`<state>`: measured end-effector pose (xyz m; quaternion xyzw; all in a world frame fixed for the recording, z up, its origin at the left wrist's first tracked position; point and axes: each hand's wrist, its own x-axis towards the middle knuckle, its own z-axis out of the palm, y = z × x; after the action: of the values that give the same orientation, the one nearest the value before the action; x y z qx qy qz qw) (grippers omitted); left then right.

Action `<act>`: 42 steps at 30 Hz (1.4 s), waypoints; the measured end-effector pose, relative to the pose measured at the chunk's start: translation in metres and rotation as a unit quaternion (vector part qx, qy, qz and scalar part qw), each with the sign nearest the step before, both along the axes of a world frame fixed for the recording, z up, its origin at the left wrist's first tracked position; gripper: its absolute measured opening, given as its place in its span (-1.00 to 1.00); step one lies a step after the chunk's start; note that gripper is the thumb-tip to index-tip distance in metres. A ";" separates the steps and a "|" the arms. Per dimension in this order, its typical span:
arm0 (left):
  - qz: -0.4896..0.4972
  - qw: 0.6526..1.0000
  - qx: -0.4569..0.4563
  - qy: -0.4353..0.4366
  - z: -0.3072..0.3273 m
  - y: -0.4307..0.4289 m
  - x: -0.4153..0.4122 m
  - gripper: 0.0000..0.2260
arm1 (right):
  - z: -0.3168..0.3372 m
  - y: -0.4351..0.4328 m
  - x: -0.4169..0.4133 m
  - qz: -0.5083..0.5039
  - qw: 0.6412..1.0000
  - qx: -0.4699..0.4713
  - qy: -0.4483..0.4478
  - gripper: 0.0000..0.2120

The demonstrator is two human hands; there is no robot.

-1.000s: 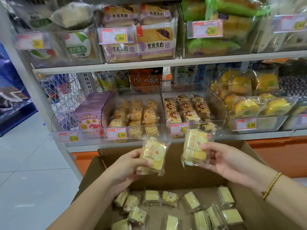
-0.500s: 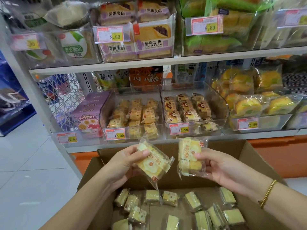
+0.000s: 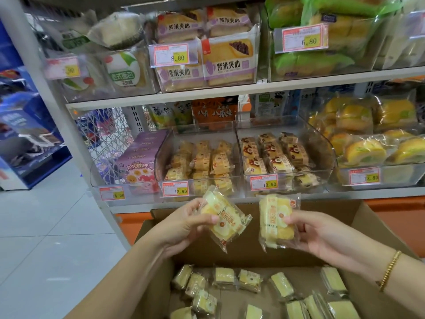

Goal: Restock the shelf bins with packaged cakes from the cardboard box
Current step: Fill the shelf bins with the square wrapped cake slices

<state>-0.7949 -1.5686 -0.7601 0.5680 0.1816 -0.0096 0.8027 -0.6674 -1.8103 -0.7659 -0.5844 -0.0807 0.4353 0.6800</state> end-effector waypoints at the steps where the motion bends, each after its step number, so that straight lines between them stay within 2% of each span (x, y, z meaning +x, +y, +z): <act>1: 0.007 1.000 -0.006 -0.006 0.002 0.004 0.002 -0.43 | 0.006 0.008 0.006 -0.007 1.000 -0.005 -0.017 -0.62; 5: 0.036 0.999 -0.013 -0.003 0.006 0.014 0.001 -0.56 | 0.037 0.057 0.034 -0.015 0.993 -0.041 -0.110 -0.72; 8: 0.042 0.999 0.025 -0.010 0.012 0.026 -0.006 -0.60 | 0.053 0.091 0.045 0.018 0.968 -0.101 -0.231 -0.73; 10: 0.031 0.993 0.111 -0.016 0.023 0.037 -0.009 -0.59 | 0.059 0.104 0.045 0.024 0.950 -0.123 -0.285 -0.75; 12: 0.034 0.975 0.220 -0.008 0.039 0.049 -0.004 -0.58 | 0.058 0.111 0.045 0.012 0.947 -0.123 -0.296 -0.73; 14: 0.082 0.953 0.291 -0.014 0.054 0.062 0.010 -0.61 | 0.056 0.117 0.046 -0.002 0.947 -0.122 -0.298 -0.71; 18: 0.198 0.884 0.422 -0.035 0.067 0.090 0.056 -0.63 | 0.050 0.122 0.049 -0.017 0.958 -0.102 -0.269 -0.71; 21: 0.201 0.852 0.483 -0.025 0.059 0.100 0.086 -0.61 | 0.049 0.121 0.050 -0.020 0.963 -0.090 -0.253 -0.70; 24: 0.124 0.850 0.510 0.036 0.047 0.101 0.107 -0.54 | 0.051 0.113 0.052 -0.028 0.966 -0.086 -0.244 -0.69; 28: 0.033 0.839 0.516 0.168 0.049 0.110 0.133 -0.33 | 0.060 0.102 0.060 -0.027 0.962 -0.081 -0.259 -0.72; 29: 0.008 0.841 0.506 0.191 0.052 0.115 0.140 -0.34 | 0.063 0.099 0.063 -0.027 0.963 -0.077 -0.256 -0.74; 31: -0.039 0.873 0.439 0.209 0.061 0.125 0.148 -0.44 | 0.067 0.092 0.067 -0.012 0.975 -0.051 -0.216 -0.74; 33: -0.065 0.899 0.392 0.187 0.064 0.132 0.154 -0.56 | 0.070 0.085 0.070 -0.006 0.993 0.008 -0.120 -0.70; 35: -0.077 0.886 0.430 0.157 0.063 0.133 0.157 -0.65 | 0.070 0.078 0.073 -0.010 0.998 0.050 -0.041 -0.65; 37: -0.089 0.861 0.477 0.155 0.059 0.133 0.158 -0.65 | 0.068 0.072 0.073 0.004 0.997 0.071 -0.006 -0.59; 40: -0.123 0.846 0.467 0.225 0.054 0.139 0.159 -0.64 | 0.061 0.066 0.072 0.011 0.994 0.107 0.031 -0.45; 42: -0.112 0.844 0.447 0.274 0.054 0.139 0.164 -0.62 | 0.055 0.062 0.074 -0.014 0.990 0.126 0.061 -0.46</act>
<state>-0.6305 -1.4293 -0.7060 0.8561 0.3141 -0.1726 0.3724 -0.5933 -1.7482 -0.7109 -0.4680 -0.0851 0.4467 0.7578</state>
